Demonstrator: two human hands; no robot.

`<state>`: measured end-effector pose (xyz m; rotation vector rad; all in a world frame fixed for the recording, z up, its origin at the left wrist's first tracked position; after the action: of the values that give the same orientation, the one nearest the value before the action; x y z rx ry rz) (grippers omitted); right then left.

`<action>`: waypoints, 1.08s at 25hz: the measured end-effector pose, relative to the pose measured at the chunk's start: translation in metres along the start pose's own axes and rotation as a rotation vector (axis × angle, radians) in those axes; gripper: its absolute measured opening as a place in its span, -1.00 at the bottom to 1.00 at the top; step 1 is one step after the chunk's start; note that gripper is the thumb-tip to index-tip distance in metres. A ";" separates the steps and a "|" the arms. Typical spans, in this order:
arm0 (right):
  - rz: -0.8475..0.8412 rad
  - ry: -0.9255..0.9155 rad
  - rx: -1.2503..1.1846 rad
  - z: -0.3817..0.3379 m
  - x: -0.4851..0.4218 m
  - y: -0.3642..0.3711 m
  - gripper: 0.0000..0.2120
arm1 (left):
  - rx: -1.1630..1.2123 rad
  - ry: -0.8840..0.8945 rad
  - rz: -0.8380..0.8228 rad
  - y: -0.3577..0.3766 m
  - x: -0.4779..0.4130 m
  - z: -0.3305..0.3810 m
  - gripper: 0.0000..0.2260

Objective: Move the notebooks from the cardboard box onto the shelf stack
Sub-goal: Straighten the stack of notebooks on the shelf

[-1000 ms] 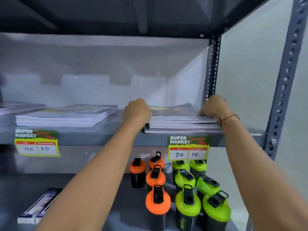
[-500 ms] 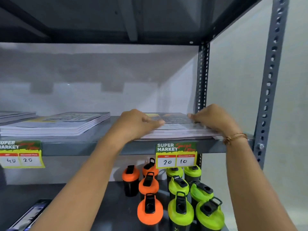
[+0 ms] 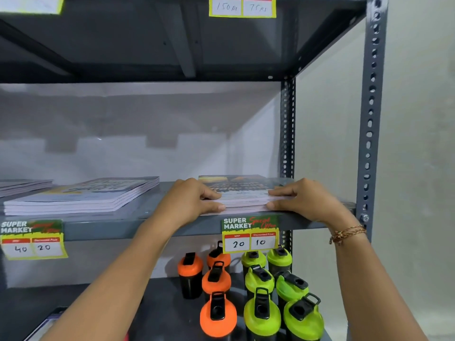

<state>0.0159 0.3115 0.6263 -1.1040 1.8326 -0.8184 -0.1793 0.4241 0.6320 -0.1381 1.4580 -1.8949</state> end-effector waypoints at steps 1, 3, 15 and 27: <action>-0.005 -0.004 -0.019 0.002 0.001 0.000 -0.63 | -0.002 0.002 0.010 0.000 0.000 0.000 -0.64; -0.013 -0.003 -0.047 0.005 0.002 0.001 -0.67 | 0.005 0.008 0.012 0.001 0.001 0.000 -0.65; 0.181 -0.011 -0.112 0.003 0.010 0.000 -0.80 | 0.047 0.001 0.071 0.002 0.006 0.002 -0.70; 0.304 0.030 -0.067 0.011 0.027 -0.006 -0.79 | 0.109 -0.028 0.180 0.007 0.012 0.001 -0.71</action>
<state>0.0208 0.2827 0.6180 -0.8285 2.0031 -0.6012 -0.1846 0.4153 0.6225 0.0172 1.3001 -1.8134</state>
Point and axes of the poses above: each hand's wrist, its own x-axis away from the middle knuckle, its own y-axis out of the palm, z = x × y, the point moved 5 cm from there along -x, towards the middle knuckle, and after that the axes turned 12 degrees about -z, right-handed, at the moved point
